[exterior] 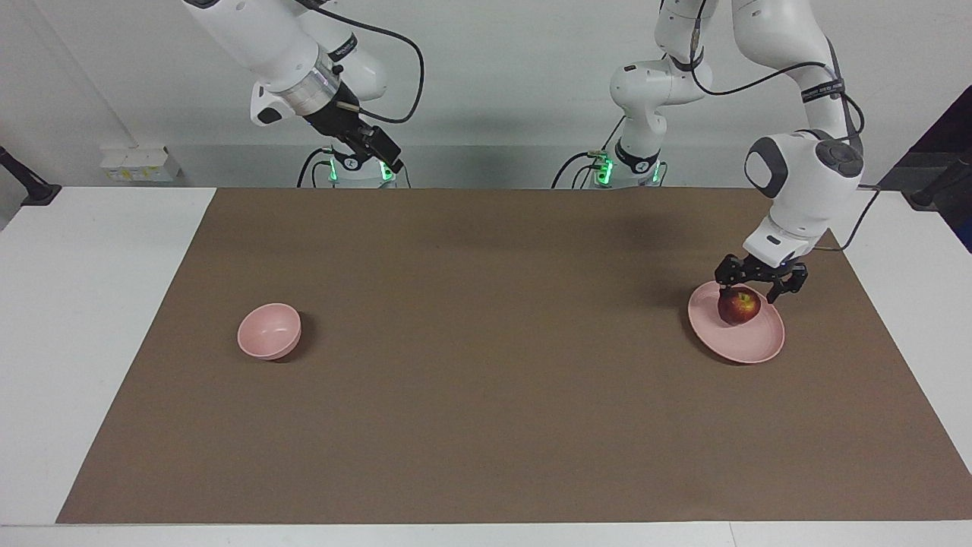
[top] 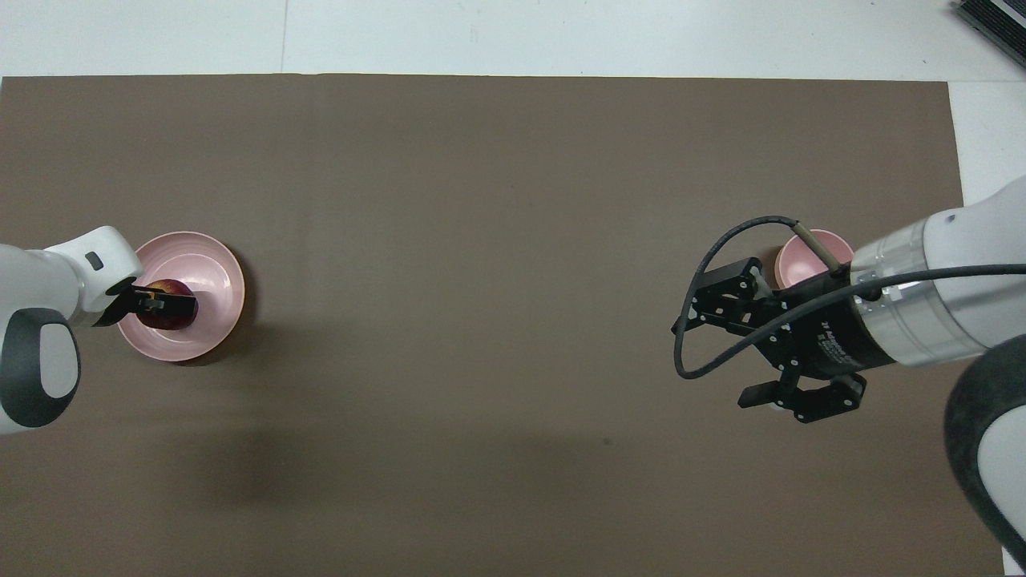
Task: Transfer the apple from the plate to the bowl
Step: 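Reach the left gripper to the red apple while the right gripper advances, then lift the apple with the left gripper toward the open right gripper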
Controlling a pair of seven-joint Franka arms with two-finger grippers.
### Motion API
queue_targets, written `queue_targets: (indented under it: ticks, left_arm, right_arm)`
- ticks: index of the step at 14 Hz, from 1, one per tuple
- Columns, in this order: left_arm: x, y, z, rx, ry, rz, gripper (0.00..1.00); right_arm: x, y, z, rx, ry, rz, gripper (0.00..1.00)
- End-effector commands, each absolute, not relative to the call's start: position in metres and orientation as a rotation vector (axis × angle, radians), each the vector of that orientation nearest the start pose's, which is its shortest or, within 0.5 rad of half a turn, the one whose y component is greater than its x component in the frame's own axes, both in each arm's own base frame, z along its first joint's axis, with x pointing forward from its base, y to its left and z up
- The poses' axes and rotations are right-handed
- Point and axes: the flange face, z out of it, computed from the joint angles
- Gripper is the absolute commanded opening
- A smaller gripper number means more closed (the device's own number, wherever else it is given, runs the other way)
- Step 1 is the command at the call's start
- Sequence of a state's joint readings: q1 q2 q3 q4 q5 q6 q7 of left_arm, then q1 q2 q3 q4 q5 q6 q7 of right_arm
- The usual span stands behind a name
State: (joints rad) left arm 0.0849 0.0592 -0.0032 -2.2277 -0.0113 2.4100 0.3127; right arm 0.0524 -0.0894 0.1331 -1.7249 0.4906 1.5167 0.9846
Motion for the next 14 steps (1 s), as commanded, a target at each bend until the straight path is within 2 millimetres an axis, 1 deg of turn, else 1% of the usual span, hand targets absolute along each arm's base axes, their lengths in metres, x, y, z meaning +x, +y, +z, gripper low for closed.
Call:
queue_targets:
  ticks: [1, 3, 5, 6, 7, 8, 9, 11, 12, 14]
  left_arm:
    - [0.538, 0.048, 0.349, -3.097, 0.317, -0.220, 0.95]
    - [0.536, 0.050, 0.348, -3.100, 0.312, -0.209, 0.40]
    - [0.538, 0.051, 0.349, -3.097, 0.307, -0.222, 0.10]
    - [0.540, 0.051, 0.351, -3.096, 0.309, -0.227, 0.02]
    - [0.541, 0.052, 0.352, -3.095, 0.309, -0.232, 0.00]
    - [0.542, 0.052, 0.350, -3.095, 0.312, -0.227, 0.00]
    - [0.546, 0.052, 0.355, -3.093, 0.319, -0.234, 0.00]
    - [0.554, 0.048, 0.369, -3.083, 0.340, -0.273, 0.00]
    - [0.557, 0.042, 0.377, -3.078, 0.351, -0.294, 0.00]
    - [0.561, 0.032, 0.393, -3.080, 0.377, -0.284, 0.00]
  right_arm:
    - [0.503, 0.174, 0.594, -2.490, 1.139, 0.530, 1.00]
    - [0.510, 0.187, 0.585, -2.427, 1.172, 0.573, 1.00]
    - [0.517, 0.195, 0.574, -2.342, 1.234, 0.628, 1.00]
    - [0.519, 0.197, 0.568, -2.279, 1.267, 0.664, 1.00]
    - [0.520, 0.199, 0.564, -2.237, 1.287, 0.675, 1.00]
    - [0.519, 0.207, 0.562, -2.227, 1.297, 0.678, 1.00]
    - [0.518, 0.212, 0.561, -2.214, 1.321, 0.677, 1.00]
    - [0.519, 0.221, 0.554, -2.179, 1.383, 0.670, 1.00]
    - [0.521, 0.222, 0.545, -2.169, 1.410, 0.687, 1.00]
    - [0.524, 0.227, 0.540, -2.108, 1.460, 0.721, 1.00]
